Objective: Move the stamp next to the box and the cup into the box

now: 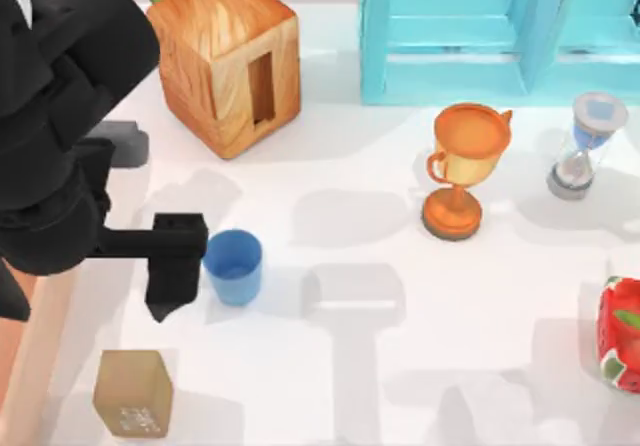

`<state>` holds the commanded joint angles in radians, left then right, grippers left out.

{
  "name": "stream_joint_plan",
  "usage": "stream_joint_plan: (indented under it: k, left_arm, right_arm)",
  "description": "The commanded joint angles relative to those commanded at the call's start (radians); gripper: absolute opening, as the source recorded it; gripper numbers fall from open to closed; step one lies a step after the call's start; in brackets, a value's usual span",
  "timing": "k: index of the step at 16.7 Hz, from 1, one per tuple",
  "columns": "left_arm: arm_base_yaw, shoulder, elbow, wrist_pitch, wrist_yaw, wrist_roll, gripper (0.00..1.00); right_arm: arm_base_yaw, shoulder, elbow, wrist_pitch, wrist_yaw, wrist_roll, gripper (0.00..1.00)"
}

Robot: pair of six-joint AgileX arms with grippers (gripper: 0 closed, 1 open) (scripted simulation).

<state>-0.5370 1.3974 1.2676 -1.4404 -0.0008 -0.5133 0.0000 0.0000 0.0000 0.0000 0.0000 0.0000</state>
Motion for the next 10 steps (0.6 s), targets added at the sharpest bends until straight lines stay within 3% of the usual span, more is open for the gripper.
stream_joint_plan:
  k: [6, 10]
  left_arm:
    - [-0.003, 0.019, 0.013, 0.008, 0.000, -0.004, 1.00]
    - [-0.025, 0.170, 0.131, 0.058, 0.001, -0.025, 1.00]
  right_arm:
    - [0.000, 0.000, 0.000, 0.000, 0.000, 0.000, 1.00]
    - [0.000, 0.000, 0.000, 0.000, 0.000, 0.000, 1.00]
